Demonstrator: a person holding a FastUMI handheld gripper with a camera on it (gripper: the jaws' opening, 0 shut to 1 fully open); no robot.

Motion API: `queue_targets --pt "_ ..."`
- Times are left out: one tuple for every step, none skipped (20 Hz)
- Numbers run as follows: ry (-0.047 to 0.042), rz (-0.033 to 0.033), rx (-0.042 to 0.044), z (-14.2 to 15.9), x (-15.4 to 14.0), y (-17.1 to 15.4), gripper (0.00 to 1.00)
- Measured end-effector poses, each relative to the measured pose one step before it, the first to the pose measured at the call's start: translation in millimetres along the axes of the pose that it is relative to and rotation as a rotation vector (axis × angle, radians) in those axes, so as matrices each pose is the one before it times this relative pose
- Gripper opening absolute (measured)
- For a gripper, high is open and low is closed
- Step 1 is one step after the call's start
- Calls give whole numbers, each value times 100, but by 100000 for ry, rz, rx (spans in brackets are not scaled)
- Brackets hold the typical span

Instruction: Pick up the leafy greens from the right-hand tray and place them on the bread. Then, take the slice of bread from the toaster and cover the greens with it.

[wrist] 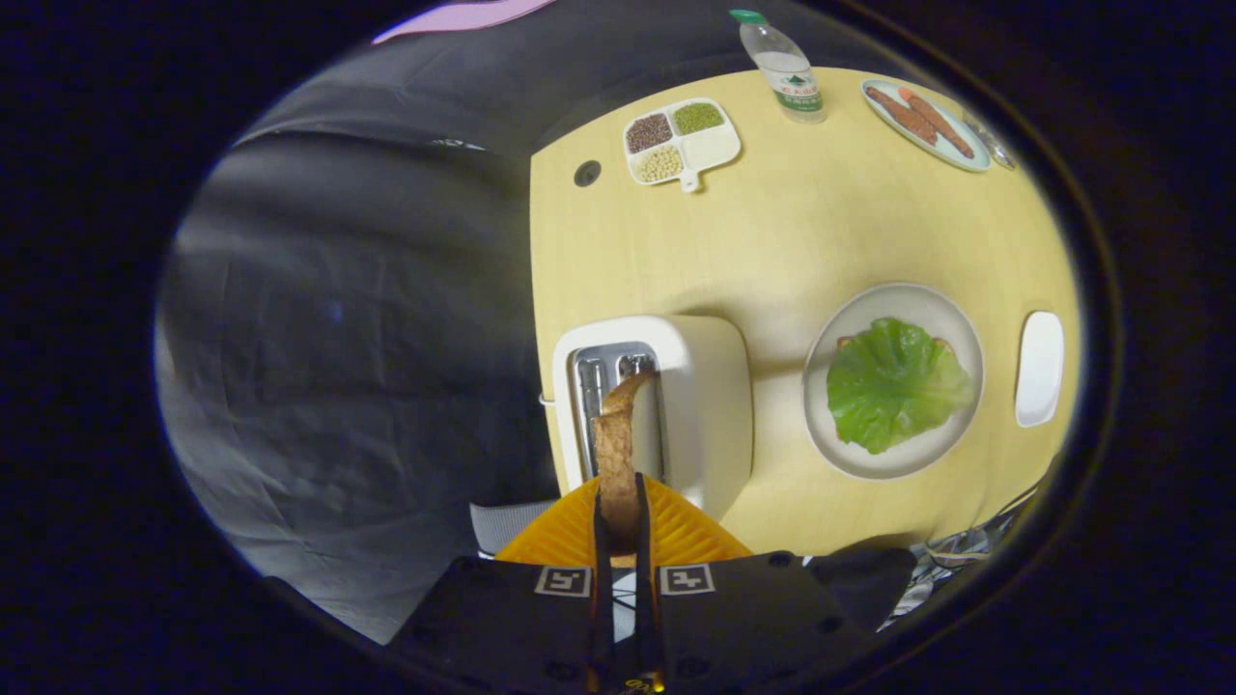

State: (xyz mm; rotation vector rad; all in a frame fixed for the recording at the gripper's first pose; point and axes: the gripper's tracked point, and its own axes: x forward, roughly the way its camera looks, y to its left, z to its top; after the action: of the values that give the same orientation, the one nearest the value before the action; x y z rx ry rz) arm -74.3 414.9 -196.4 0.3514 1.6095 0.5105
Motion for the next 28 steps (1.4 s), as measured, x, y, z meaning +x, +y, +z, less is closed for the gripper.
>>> queue_targets --pt "-652 2605 235 27 -990 208 12" --pt "-761 3021 -145 -43 -918 310 12" --pt "-1135 2906 -1864 45 -959 56 12" --pt "-1273 2390 -2745 94 -1016 -278 12" --pt "-2134 1965 -1875 135 -950 -601 12" --pt "-1432 3112 -346 194 -862 -489 12" --pt "-1954 3482 871 44 -850 -368 11" --pt "-1753 3437 1297 216 -757 -496 11" --pt "-1922 3228 858 288 -745 -622 11" --pt "-1813 981 -854 251 -685 -980 11" --pt "-1028 -663 -2003 253 -771 -1695 11" --pt "-742 -509 -2456 189 -603 -1447 11" --pt "-181 -629 -1982 60 -529 -1478 11" --pt "-477 -101 -891 7 -266 -1430 12" --pt "-39 -344 27 -161 -121 -1362 12" --pt "-4 -890 18 -88 143 -1465 12" --pt "428 -1437 -359 -119 189 -1616 12" --pt "691 -623 -233 -101 497 -1389 12" --pt "450 -358 269 -292 576 -1039 12" --pt "1571 1054 1269 -273 862 -852 11" --pt "2632 1442 1524 -515 813 -659 12" --pt "2275 749 925 -379 688 -736 11" --pt "2316 -424 -510 -360 699 -825 12" --pt "1597 -1264 -1094 -75 796 -838 12" --pt "1154 -1042 -758 98 496 -655 12" --pt "641 -66 85 301 491 -487 12" --pt "-211 -357 660 364 358 -345 12" --pt "-9 -1119 248 314 335 -663 12"
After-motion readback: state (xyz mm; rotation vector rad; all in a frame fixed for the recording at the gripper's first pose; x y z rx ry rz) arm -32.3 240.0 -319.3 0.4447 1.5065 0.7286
